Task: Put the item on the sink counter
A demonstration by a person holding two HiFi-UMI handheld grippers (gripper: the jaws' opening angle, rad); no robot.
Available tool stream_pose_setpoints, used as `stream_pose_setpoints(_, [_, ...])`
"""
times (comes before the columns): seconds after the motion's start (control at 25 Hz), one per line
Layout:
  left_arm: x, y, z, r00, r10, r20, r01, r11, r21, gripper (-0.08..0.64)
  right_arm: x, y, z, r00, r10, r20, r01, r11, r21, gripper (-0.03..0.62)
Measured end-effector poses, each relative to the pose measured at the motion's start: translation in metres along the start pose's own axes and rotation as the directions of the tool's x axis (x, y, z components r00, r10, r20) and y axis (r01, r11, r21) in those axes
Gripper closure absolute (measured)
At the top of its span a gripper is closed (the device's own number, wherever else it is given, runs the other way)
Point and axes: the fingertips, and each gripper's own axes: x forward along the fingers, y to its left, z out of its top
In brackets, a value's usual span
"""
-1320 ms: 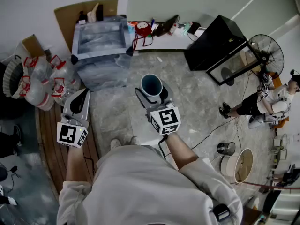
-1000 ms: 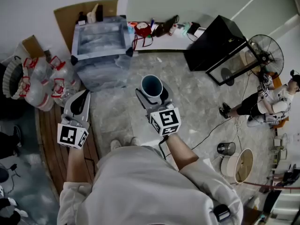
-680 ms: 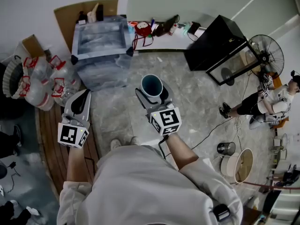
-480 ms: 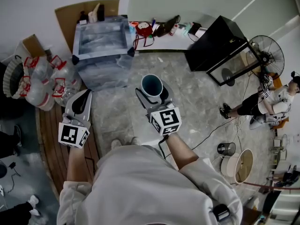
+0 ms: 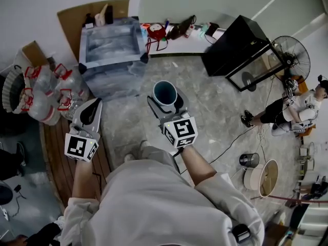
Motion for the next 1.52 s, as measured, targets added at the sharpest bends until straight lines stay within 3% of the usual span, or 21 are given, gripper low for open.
stream_pose_setpoints(0.48, [0.074, 0.047, -0.018, 1.000, 0.026, -0.011, -0.026, 1.000, 0.013, 0.558, 0.078, -0.050, -0.009, 0.999, 0.043, -0.005, -0.043, 0.999, 0.002, 0.225])
stream_pose_setpoints(0.8, [0.145, 0.087, -0.008, 0.997, 0.079, -0.015, -0.079, 0.997, 0.023, 0.558, 0.150, -0.098, -0.001, 0.996, 0.093, 0.003, -0.093, 0.996, -0.002, 0.225])
stream_pose_setpoints(1.08, [0.181, 0.106, -0.026, 0.995, 0.097, -0.038, -0.097, 0.995, 0.005, 0.558, 0.200, -0.120, -0.004, 0.992, 0.129, -0.007, -0.129, 0.992, 0.001, 0.225])
stream_pose_setpoints(1.52, [0.239, 0.193, -0.049, 0.996, 0.072, -0.046, -0.073, 0.997, -0.025, 0.558, 0.294, -0.136, -0.011, 0.993, 0.107, -0.046, -0.107, 0.994, 0.007, 0.225])
